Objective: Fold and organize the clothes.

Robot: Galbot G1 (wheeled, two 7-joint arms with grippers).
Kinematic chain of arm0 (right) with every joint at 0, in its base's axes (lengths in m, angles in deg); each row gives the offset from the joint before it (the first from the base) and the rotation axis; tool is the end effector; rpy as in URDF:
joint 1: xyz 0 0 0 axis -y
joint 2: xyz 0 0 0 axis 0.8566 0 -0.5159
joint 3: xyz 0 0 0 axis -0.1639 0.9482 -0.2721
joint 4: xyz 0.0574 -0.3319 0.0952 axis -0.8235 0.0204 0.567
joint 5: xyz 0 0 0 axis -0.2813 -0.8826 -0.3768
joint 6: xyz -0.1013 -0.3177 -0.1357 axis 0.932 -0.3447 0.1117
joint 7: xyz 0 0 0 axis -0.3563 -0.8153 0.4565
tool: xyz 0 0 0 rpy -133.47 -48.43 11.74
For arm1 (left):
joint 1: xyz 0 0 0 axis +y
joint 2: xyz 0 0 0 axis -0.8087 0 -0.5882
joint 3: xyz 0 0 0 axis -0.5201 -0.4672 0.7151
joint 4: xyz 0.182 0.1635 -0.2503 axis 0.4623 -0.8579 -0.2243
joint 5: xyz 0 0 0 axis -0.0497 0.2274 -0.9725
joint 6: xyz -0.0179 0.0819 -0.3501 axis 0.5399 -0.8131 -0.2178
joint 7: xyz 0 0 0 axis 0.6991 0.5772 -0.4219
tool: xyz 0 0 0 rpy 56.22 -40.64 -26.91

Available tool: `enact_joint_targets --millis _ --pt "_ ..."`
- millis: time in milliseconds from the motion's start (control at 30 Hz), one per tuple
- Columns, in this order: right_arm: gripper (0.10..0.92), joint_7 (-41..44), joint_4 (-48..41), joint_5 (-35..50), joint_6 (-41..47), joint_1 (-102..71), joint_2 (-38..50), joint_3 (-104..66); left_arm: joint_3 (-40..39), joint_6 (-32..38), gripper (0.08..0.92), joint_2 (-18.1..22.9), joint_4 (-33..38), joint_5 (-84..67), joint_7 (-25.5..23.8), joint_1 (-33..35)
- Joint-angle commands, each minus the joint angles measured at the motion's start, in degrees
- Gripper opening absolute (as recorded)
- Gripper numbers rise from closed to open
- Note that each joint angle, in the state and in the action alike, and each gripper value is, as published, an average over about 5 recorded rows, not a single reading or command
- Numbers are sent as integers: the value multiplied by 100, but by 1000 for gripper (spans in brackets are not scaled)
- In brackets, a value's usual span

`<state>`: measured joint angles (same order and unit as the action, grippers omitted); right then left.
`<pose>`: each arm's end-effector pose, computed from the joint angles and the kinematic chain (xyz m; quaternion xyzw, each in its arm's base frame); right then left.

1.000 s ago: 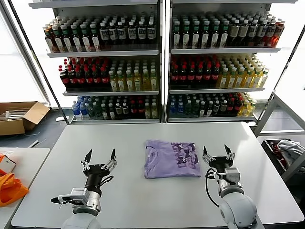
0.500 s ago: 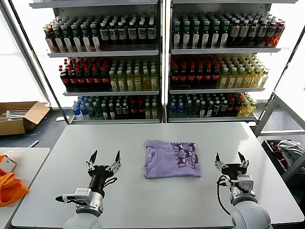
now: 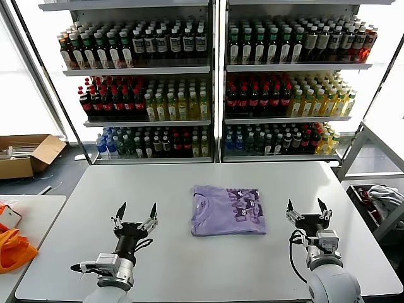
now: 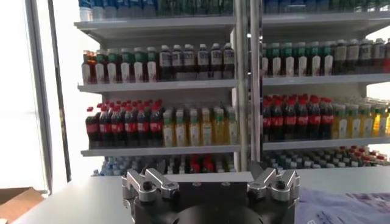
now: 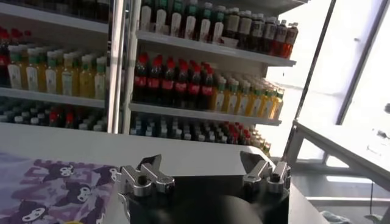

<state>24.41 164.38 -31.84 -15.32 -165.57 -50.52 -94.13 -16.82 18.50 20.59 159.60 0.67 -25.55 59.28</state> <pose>0.2566 -0.0673 -0.2529 -0.0732 -0.9863 0.0911 0.1168 0.2184 0.0060 -0.2767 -0.0116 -0.9989 -0.0137 0.0443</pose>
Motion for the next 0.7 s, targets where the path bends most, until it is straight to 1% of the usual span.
enact_joint_targets --millis 33,233,700 --pt "823 -5 62 16 67 43 26 39 201 22 823 49 174 322 -339 224" --pt "823 29 160 -26 124 39 24 160 151 -24 823 113 248 318 -304 201" --pt "823 50 162 -33 118 1 8 142 93 -120 823 109 148 329 -235 139"
